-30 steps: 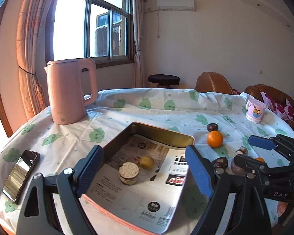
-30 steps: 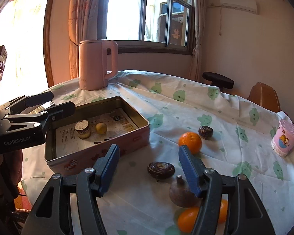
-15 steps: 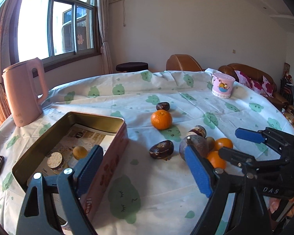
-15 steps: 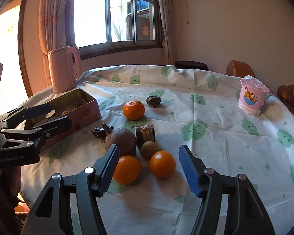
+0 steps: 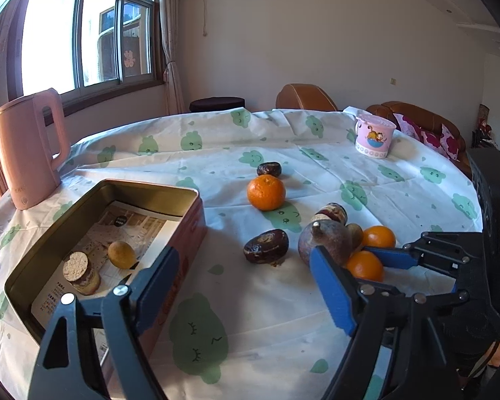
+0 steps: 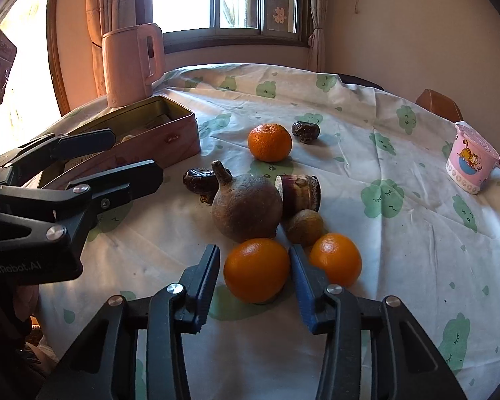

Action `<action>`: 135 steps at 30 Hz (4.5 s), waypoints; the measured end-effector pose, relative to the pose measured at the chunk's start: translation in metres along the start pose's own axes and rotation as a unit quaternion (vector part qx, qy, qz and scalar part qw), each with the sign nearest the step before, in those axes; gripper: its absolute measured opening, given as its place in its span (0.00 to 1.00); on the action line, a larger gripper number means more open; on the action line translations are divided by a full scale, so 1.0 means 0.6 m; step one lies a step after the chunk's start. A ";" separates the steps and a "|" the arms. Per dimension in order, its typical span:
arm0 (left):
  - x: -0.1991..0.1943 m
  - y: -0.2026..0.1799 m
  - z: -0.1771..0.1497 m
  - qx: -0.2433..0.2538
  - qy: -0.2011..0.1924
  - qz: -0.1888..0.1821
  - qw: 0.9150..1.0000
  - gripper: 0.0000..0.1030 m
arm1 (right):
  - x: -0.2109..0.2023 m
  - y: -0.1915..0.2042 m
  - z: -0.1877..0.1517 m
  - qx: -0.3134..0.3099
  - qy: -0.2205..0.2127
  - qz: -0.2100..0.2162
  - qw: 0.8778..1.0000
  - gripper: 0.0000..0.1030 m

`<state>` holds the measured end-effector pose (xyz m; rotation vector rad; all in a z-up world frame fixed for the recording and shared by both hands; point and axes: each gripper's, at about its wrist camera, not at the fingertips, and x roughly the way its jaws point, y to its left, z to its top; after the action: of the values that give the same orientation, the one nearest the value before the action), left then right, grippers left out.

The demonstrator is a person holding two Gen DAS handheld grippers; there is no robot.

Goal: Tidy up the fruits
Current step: 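Move both grippers back toward the remaining fruits on the cloth, then close right gripper on the large orange while left gripper grasps the brown pear-shaped fruit, then lift the orange with right gripper while left gripper lifts the brown pear-shaped fruit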

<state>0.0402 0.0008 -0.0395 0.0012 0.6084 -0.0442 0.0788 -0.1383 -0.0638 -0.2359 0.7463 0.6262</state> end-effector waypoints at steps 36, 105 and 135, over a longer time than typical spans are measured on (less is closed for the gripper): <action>0.101 -0.073 0.022 0.004 0.114 -0.106 0.988 0.50 | -0.065 -0.090 -0.021 0.102 -0.113 -0.076 0.985 0.38; -0.016 -0.069 0.005 0.004 -0.081 -0.025 0.996 0.50 | -0.119 -0.060 -0.046 0.050 -0.227 -0.077 0.970 0.38; -0.049 -0.081 -0.005 0.024 -0.134 0.001 0.991 0.50 | -0.133 -0.053 -0.055 0.039 -0.257 -0.080 0.962 0.38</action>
<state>0.0125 -0.0466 -0.0247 0.0410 0.3384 -0.0565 0.0347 -0.2125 -0.0327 -0.0529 0.2459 0.4727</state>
